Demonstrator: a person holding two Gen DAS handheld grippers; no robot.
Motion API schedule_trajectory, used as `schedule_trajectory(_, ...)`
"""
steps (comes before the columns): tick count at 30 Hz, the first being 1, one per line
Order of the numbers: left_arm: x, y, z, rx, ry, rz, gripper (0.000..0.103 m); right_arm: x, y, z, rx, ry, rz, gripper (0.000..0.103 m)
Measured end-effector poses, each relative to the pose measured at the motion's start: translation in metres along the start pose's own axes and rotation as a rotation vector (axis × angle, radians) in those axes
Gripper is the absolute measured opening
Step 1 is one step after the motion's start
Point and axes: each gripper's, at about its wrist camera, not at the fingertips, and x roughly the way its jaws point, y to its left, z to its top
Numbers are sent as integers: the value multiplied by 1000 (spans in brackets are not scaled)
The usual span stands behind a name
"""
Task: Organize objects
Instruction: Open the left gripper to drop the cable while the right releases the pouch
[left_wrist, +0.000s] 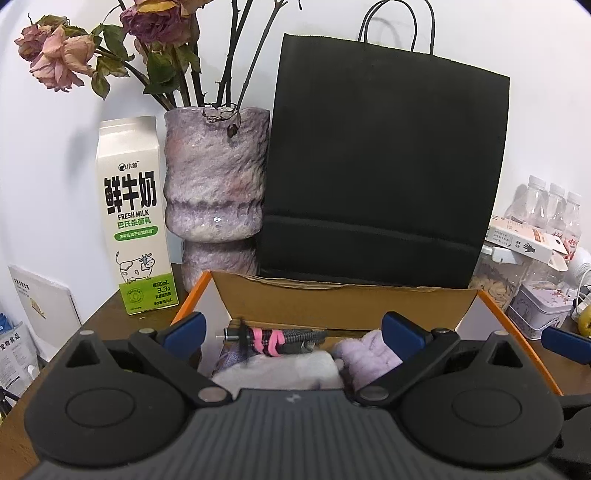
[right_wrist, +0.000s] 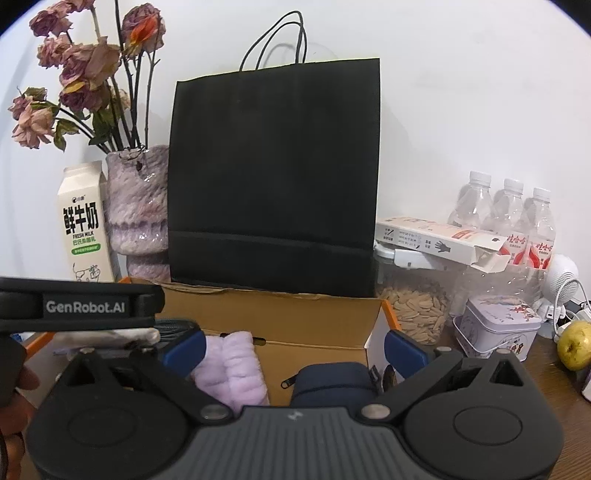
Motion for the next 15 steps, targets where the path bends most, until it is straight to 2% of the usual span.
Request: schedule_trajectory(15,-13,4,0,3,-15,-6,103,-7,3,1,-2,24,16,103)
